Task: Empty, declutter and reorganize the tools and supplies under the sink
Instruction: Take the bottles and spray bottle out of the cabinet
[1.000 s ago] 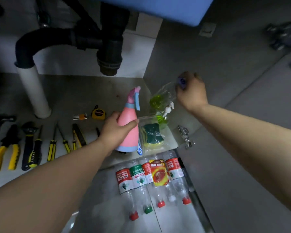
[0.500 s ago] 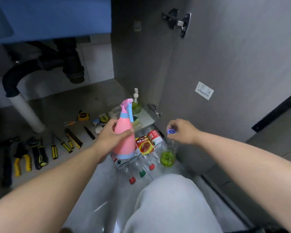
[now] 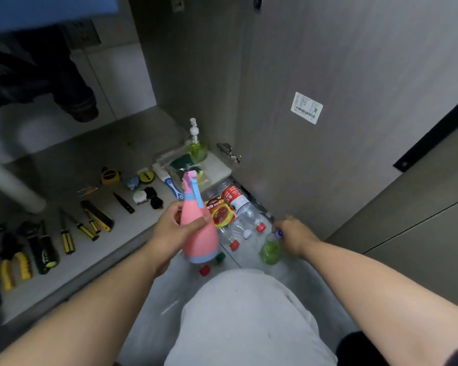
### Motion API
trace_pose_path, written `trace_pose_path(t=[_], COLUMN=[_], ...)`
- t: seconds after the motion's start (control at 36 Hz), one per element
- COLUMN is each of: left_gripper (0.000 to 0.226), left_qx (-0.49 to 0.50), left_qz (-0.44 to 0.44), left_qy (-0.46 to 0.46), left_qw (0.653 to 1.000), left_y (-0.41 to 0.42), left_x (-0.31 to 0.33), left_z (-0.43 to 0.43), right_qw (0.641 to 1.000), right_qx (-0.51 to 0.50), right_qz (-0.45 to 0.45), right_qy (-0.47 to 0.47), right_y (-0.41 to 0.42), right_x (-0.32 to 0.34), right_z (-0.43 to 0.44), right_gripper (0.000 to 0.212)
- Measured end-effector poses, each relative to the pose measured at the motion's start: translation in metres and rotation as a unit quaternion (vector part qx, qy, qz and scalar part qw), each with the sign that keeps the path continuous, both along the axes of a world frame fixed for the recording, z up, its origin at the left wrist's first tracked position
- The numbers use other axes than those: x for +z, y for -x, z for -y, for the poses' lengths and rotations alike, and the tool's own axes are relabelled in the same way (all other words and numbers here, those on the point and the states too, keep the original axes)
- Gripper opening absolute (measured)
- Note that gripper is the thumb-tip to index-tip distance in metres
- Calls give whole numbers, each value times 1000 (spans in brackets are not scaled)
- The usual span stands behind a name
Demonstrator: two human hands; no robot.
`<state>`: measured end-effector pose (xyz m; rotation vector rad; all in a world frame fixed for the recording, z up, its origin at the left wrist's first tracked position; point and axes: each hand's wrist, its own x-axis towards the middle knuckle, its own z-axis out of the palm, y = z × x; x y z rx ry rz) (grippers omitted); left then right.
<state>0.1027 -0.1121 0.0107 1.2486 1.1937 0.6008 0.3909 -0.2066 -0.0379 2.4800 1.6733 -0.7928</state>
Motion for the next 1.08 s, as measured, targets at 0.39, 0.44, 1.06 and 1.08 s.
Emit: trace_pose_path(t=[0.39,0.44,1.06,1.08], left_gripper=[52,52,59,60], left_qx=[26,26,22,25], left_qz=[-3,-4,-92,-102], left_qy=[18,19,-102,-111], left_qw=[999,999,990,988], left_y=[-1,-1,46,49], left_x=[-14,-12,-2,-2], left_z=[-1,-1,11,11], right_qw=[999,998,974,979], right_qx=[-29,-23,63,73], right_qz=[42,45,-215,-190], right_qy=[-2,22,0,-9], right_y=[1,3,157,167], right_x=[-3,2,167,166], right_z=[-18,-19,-114,-116], right_gripper=[31,38,37,35])
